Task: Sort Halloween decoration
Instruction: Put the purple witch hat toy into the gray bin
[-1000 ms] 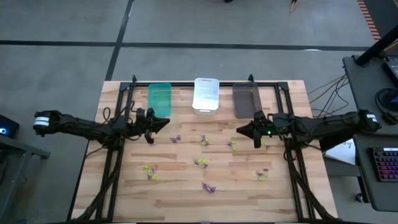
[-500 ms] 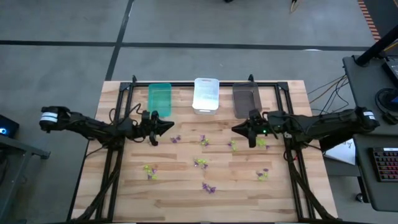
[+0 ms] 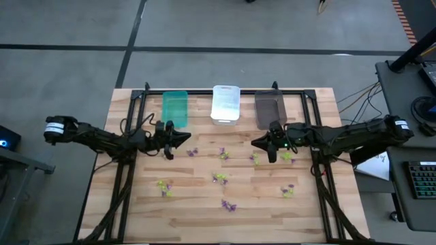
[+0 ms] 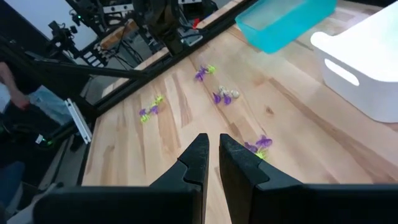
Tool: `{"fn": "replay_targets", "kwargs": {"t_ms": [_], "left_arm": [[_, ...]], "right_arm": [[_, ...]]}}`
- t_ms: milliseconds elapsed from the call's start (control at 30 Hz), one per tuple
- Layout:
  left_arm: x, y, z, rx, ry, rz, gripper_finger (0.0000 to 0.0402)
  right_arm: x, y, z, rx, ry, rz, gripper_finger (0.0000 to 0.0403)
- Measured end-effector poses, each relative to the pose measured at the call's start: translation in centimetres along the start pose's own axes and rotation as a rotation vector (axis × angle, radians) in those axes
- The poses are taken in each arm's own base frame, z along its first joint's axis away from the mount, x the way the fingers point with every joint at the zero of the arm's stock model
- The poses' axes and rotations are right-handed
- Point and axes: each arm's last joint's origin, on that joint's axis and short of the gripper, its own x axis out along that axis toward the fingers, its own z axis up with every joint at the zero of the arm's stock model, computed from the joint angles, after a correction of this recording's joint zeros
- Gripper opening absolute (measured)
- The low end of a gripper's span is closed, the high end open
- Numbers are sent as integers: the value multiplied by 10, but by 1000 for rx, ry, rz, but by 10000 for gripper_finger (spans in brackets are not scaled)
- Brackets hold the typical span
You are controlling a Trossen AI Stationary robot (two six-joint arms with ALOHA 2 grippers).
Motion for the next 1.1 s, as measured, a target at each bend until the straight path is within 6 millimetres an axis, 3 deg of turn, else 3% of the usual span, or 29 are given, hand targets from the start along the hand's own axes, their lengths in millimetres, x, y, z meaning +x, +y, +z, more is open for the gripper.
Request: {"fn": "replay_targets", "kwargs": {"t_ms": [533,700,933,1100], "left_arm": [[2,3,-7,14,39,20,0],[3,4,-9,17,49,32,0],[3,5,-11,18,57,39,0],[3,5,-11,16,57,39,0]], "right_arm": [[15,-9,-9,1,23,-121,28],[23,-5,-16,-37,163,28,28],[37,-7,-24,-75,268,-2,28],[46,-6,-32,-256,463,-9,28]]}}
